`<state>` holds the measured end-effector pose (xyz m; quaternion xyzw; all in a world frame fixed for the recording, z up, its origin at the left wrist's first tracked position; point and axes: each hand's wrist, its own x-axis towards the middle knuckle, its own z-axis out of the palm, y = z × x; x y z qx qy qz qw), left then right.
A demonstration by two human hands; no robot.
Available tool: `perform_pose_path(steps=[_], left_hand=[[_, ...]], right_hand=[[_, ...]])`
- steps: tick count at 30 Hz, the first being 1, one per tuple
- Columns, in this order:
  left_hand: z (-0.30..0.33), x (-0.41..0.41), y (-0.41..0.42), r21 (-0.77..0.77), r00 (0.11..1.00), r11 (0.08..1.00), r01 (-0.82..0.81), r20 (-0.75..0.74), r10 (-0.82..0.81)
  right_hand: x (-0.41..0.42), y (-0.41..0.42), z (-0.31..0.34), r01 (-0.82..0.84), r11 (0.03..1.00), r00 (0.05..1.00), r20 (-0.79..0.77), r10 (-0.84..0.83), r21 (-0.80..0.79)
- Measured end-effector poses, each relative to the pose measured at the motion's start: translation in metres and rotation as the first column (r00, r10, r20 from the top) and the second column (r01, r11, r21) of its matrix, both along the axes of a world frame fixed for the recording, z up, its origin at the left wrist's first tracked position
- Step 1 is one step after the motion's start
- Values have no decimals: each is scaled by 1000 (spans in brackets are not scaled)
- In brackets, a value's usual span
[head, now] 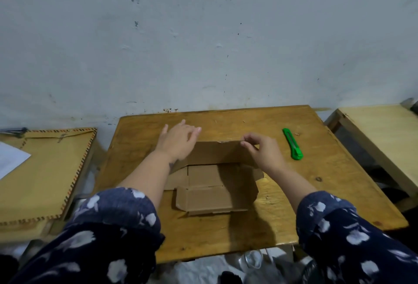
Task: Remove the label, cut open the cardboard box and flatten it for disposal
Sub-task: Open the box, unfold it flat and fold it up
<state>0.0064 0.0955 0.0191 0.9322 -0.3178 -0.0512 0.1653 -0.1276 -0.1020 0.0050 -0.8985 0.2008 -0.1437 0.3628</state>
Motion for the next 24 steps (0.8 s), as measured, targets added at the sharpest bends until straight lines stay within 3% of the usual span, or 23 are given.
perform_pose_path(steps=[3,7,12,24], left_hand=[[-5,-13,8,111,978,993,35,-207,-12],[-26,-21,15,181,929,975,125,-367,-51],[-50,-34,17,313,947,933,176,-312,-74],[-94,-20,1,393,977,905,161,-196,-89]], right_hand=[[-25,9,-8,-48,995,999,-20,47,-85],[-55,13,-25,-151,961,989,-42,145,-233],[-78,14,-53,-240,871,970,-66,235,-428],[-48,-19,-93,-325,818,946,-146,291,-475]])
